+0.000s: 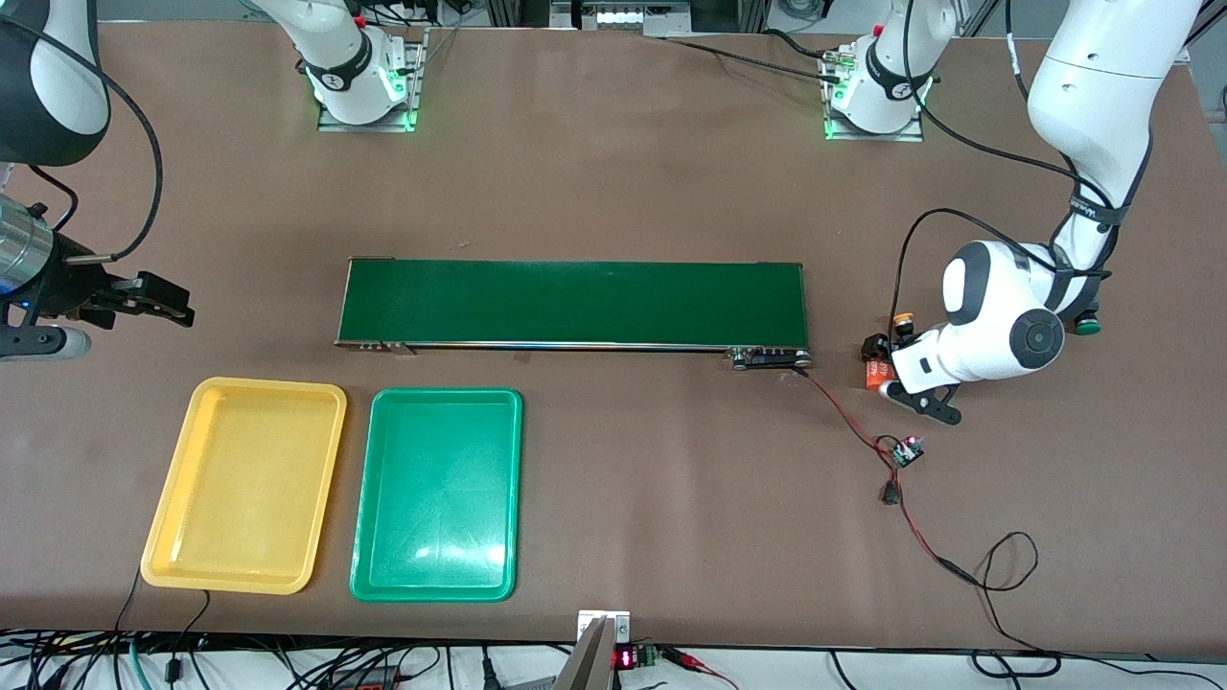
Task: Sort buttons by color to trays
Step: 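Lower the left gripper and grasp the orange cylinder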
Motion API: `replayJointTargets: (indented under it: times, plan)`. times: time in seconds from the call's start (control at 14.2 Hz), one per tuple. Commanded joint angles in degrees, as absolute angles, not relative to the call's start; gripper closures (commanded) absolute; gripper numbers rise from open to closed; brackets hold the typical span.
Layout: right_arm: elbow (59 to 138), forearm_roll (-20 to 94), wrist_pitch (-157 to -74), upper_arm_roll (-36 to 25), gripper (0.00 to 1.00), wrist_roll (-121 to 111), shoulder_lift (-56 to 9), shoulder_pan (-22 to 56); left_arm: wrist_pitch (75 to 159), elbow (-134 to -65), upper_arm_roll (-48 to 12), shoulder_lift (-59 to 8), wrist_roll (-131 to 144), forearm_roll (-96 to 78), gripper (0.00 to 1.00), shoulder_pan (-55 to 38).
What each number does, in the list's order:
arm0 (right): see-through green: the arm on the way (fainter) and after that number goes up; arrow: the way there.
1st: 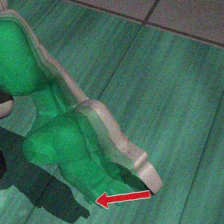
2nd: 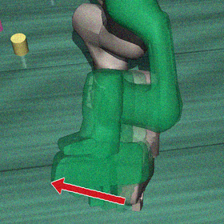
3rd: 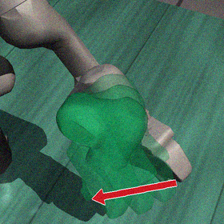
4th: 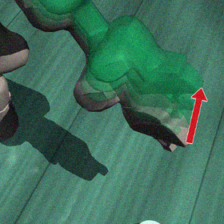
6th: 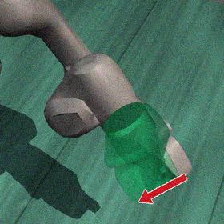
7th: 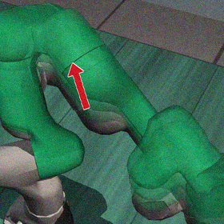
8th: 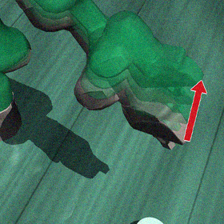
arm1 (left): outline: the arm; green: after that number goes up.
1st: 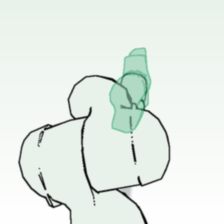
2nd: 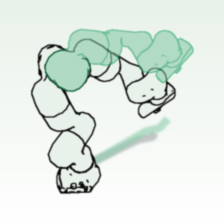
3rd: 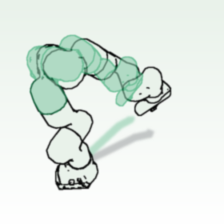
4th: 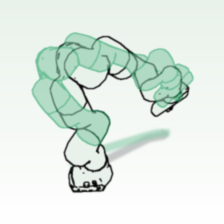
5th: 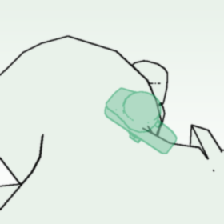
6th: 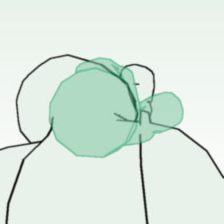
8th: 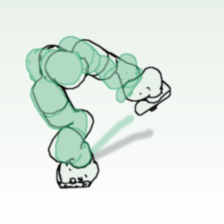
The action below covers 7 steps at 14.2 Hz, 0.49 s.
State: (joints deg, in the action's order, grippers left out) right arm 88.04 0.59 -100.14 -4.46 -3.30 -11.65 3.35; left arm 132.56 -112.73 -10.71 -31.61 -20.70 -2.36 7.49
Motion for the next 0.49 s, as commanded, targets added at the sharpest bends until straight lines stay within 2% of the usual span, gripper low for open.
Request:
replayJointTargets:
  times: [0.0, 0.21, 0.28, 0.42]
  plan:
    - [87.80, 1.49, -99.67, -4.31, 0.00, -3.43, -11.69, 3.25, 133.50, -114.34, -11.34, -31.03, -21.71, -1.93, 0.37, 8.26]
    - [87.72, 1.49, -99.93, -4.31, 0.00, -3.51, -11.95, 2.99, 133.51, -115.75, -11.34, -29.80, -21.19, -2.37, 0.90, 8.26]
    - [87.71, 1.49, -100.02, -4.31, 0.00, -3.43, -11.95, 2.99, 133.24, -115.84, -11.34, -29.19, -20.57, -2.46, 1.00, 8.26]
    - [87.63, 1.49, -100.11, -4.31, 0.00, -3.43, -11.95, 3.25, 131.84, -116.02, -11.42, -26.38, -19.95, -2.37, 1.00, 8.00]
